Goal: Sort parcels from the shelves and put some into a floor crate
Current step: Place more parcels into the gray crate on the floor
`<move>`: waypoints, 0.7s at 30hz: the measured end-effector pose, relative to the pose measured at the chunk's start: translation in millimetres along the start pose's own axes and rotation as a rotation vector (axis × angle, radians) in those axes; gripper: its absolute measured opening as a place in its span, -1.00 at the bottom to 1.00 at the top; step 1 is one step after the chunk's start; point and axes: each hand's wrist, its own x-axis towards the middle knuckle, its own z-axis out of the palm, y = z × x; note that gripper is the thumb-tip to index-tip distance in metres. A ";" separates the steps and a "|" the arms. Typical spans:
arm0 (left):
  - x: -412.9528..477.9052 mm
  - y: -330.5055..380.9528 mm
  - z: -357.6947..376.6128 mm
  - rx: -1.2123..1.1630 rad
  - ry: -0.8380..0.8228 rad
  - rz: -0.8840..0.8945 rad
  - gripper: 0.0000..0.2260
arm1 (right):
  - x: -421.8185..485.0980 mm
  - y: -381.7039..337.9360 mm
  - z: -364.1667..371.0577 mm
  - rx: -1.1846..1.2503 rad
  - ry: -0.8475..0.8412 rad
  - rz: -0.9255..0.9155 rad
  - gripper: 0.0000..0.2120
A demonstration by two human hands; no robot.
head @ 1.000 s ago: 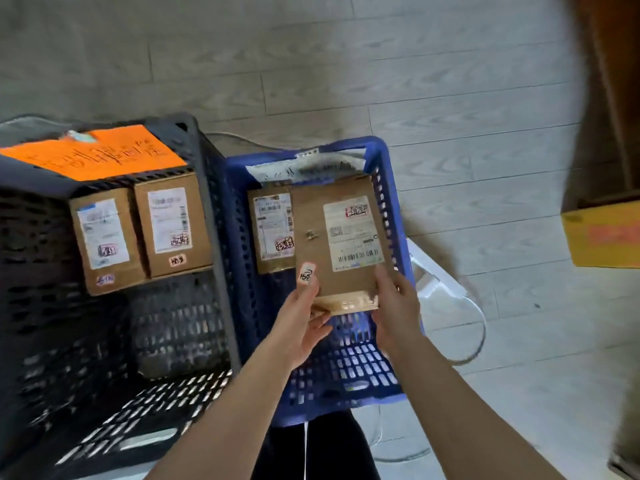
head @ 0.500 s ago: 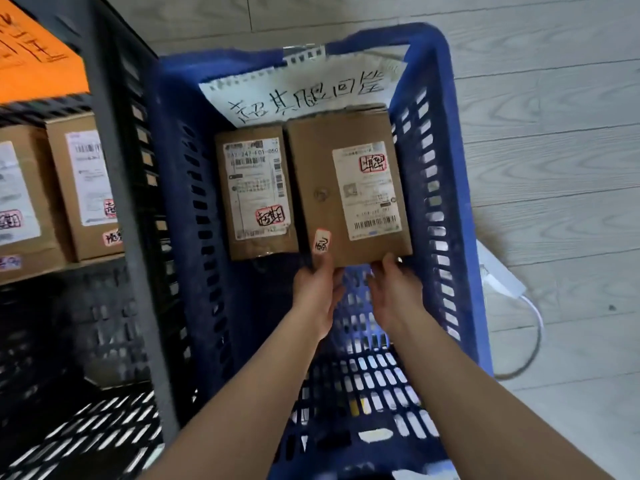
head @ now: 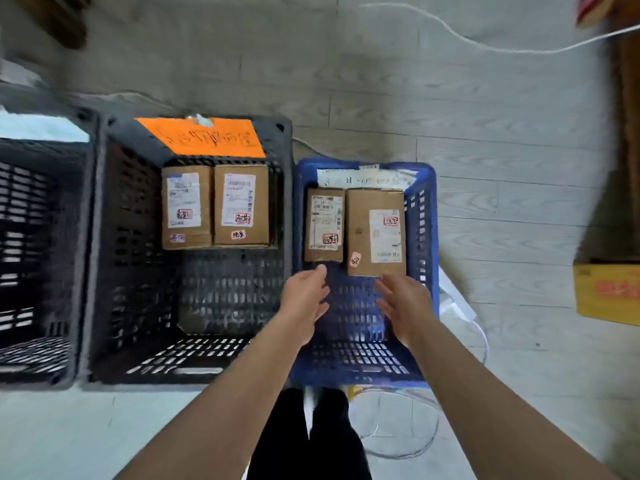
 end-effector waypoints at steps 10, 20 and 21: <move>-244.8 65.6 -166.4 -0.315 0.123 0.330 -0.73 | -285.8 -76.8 100.6 -0.278 -0.473 -0.308 -0.66; -480.7 -35.5 -415.6 -0.745 0.452 0.647 -0.79 | -574.0 37.0 217.8 -0.585 -0.955 -0.499 -0.75; -502.1 -58.9 -441.3 -0.789 0.502 0.679 -0.80 | -602.7 61.6 229.5 -0.609 -1.011 -0.496 -0.81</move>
